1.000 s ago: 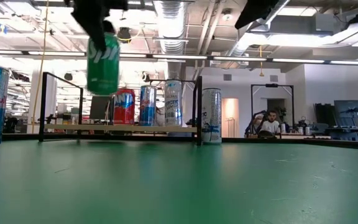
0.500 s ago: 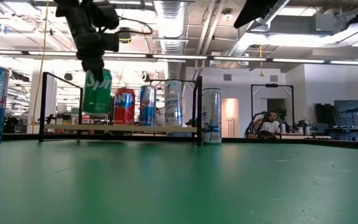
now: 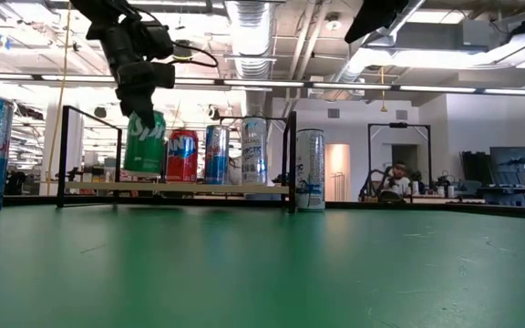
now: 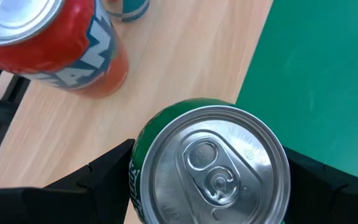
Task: Place canned beverage on shelf
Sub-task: Put the left green soda can on the shelf
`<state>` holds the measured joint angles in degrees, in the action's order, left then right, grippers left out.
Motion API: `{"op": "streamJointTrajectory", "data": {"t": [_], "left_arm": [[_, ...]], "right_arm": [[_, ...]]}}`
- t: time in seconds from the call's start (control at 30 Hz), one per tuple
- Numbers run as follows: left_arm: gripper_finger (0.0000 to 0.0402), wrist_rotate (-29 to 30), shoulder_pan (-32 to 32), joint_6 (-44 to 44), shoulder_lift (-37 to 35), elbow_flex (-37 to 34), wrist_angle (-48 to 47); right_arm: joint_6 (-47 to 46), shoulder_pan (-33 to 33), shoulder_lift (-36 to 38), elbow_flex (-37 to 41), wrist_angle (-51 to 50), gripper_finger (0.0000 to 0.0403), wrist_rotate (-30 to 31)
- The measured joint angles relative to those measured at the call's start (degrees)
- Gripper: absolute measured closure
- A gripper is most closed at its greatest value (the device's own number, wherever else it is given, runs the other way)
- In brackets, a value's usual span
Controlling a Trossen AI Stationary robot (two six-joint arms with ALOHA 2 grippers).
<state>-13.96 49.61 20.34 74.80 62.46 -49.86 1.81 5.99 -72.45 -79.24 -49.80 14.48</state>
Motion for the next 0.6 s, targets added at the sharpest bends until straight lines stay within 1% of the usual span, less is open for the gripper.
{"op": "streamJointTrajectory", "data": {"t": [0.1,0.27,0.5,0.6], "left_arm": [[0.0112,-1.0,0.3,-0.6,0.6,-0.2,0.9],[0.0109,-1.4,0.3,-1.4,0.6,-3.2,4.4],[0.0058,-1.7,0.3,-2.9,0.5,-3.7,4.7],[0.0048,-1.8,0.3,-2.6,0.5,-3.7,4.8]], "right_arm": [[0.0,0.0,0.0,0.0,0.0,0.0382,0.0],[0.1,0.0,0.0,0.0,0.0,0.0382,0.0],[0.2,0.0,0.0,0.0,0.0,0.0382,0.0],[0.2,0.0,0.0,0.0,0.0,0.0382,0.0]]}}
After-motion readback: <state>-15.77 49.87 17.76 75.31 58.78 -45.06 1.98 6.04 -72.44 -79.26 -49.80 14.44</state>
